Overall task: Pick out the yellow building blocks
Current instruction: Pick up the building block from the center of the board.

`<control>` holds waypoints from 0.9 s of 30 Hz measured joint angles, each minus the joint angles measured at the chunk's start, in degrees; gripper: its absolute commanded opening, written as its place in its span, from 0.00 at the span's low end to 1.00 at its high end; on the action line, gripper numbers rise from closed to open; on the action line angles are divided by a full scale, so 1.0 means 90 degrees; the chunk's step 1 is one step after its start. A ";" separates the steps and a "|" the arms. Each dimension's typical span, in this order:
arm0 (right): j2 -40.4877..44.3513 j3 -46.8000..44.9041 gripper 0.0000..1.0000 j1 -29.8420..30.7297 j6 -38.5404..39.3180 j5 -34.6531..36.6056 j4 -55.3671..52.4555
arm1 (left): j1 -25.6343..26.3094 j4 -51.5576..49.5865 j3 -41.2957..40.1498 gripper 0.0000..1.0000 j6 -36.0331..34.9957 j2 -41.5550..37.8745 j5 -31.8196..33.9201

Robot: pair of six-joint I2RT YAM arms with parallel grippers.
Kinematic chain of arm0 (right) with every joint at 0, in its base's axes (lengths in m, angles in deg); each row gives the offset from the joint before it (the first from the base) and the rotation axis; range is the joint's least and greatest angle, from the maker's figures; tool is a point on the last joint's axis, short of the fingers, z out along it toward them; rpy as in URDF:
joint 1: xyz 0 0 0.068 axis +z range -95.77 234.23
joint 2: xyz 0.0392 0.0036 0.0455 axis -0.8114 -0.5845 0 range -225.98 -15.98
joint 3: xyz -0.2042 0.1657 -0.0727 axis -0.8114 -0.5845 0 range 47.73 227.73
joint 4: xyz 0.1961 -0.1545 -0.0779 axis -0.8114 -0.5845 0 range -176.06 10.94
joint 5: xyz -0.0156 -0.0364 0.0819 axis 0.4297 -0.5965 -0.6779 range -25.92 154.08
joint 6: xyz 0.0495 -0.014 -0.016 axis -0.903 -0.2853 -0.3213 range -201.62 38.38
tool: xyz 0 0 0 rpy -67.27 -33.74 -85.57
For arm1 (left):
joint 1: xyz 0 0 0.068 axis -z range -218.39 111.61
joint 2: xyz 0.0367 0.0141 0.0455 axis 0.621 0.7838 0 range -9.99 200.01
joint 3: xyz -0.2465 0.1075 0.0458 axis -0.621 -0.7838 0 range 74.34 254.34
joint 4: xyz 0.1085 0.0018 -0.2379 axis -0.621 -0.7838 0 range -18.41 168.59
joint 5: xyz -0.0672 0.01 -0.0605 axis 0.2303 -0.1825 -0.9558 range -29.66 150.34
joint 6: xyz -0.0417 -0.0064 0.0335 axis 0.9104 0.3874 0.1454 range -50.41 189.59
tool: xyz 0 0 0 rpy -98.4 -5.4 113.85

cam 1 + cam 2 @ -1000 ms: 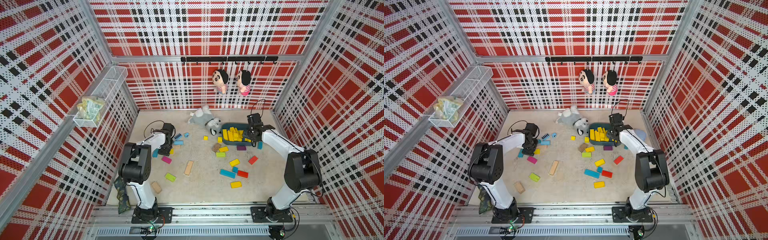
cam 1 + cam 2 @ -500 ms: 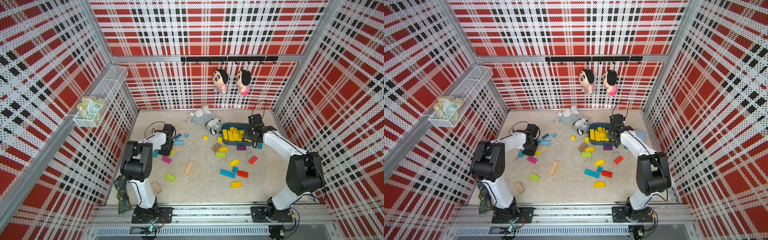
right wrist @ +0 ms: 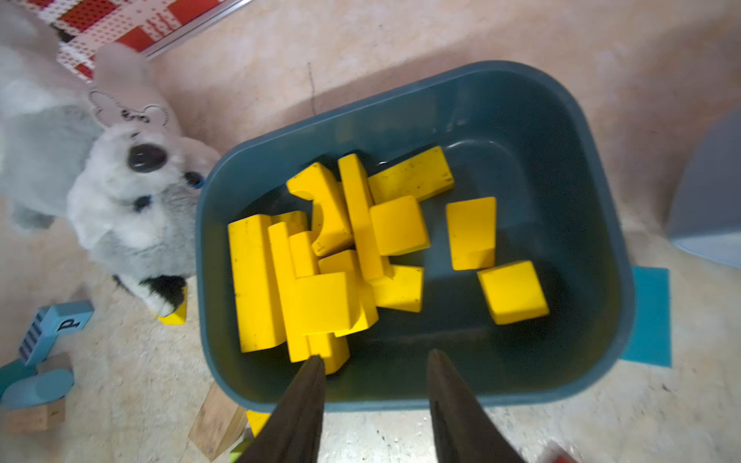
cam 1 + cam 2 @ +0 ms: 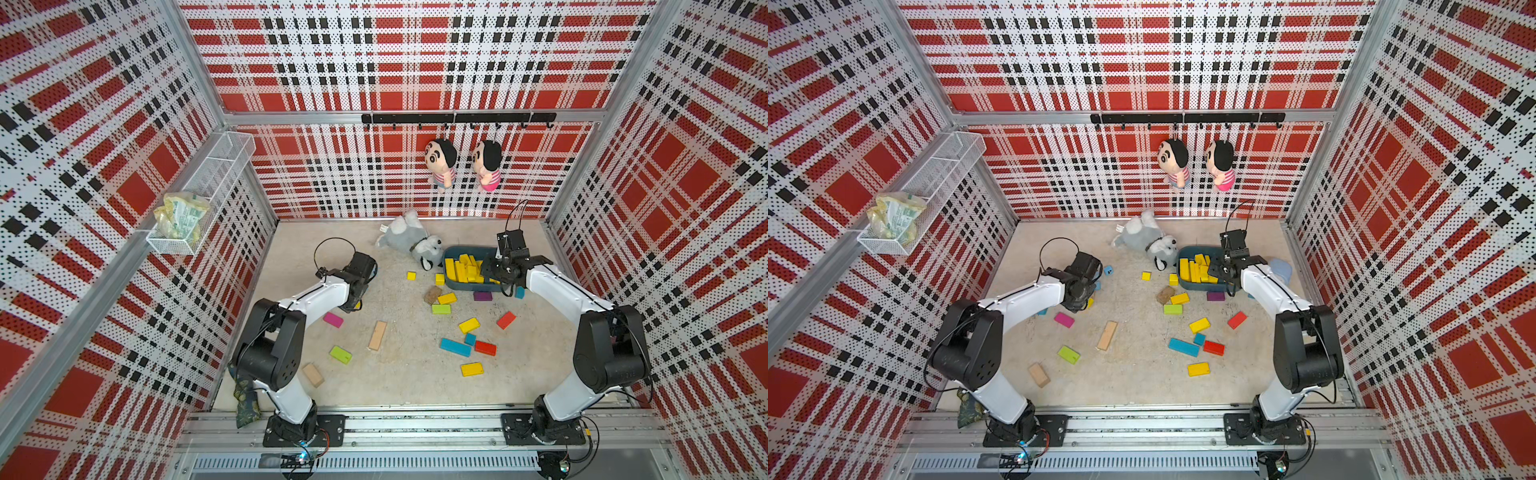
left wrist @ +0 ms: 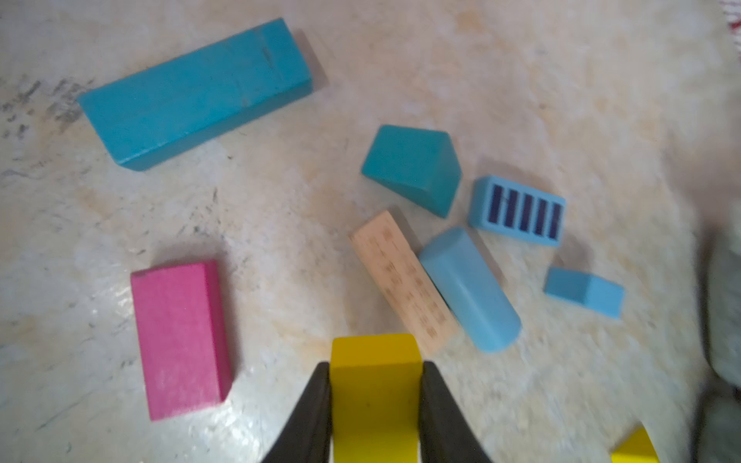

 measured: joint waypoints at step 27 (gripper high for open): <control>-0.1214 0.0172 0.51 0.2351 0.0998 -0.3152 0.2946 | 0.0563 0.5520 -0.1902 0.00 -0.0780 -0.0765 -0.2154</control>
